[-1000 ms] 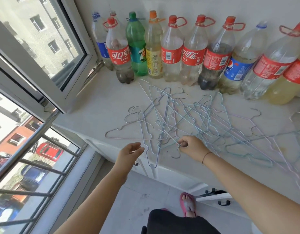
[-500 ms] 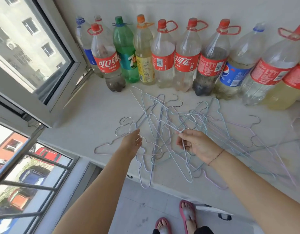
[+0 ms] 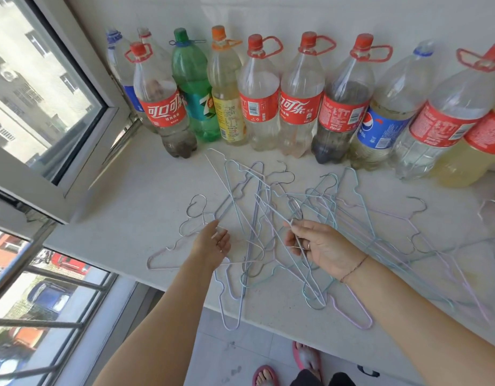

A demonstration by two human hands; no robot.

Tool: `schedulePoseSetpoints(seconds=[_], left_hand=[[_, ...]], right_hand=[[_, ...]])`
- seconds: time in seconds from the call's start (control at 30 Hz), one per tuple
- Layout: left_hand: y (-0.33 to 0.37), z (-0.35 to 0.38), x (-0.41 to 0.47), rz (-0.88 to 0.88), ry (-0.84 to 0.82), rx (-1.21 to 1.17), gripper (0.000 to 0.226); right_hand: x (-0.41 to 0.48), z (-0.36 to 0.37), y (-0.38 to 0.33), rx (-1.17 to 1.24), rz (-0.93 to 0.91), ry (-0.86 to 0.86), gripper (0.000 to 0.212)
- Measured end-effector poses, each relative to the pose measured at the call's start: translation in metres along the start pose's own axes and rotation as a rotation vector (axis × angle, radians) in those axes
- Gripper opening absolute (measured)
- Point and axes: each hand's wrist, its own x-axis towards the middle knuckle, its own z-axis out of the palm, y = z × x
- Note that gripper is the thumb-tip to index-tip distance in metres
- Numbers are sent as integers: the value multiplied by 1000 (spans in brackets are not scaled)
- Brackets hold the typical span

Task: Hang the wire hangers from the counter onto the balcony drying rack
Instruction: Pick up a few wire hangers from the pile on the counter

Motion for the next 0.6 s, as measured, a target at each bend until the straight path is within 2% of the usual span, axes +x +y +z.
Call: schedulePoseSetpoints(seconds=[0.17,0.33,0.47,0.6], left_hand=[[3,-2,-3,52,-39,-41,15],[14,-13,-20,149,-40,-82,24],[22,-30,-44,250,19,-33,15],[27,-51,-71,324,84,12,17]], right_hand=[[0,3,-2,14,13,-10,16],[-3,17,-7,25,5,-34,13],[-7,34,-7,40,-16,-75,15],[-7,56,-6,56,-20,-127,15]])
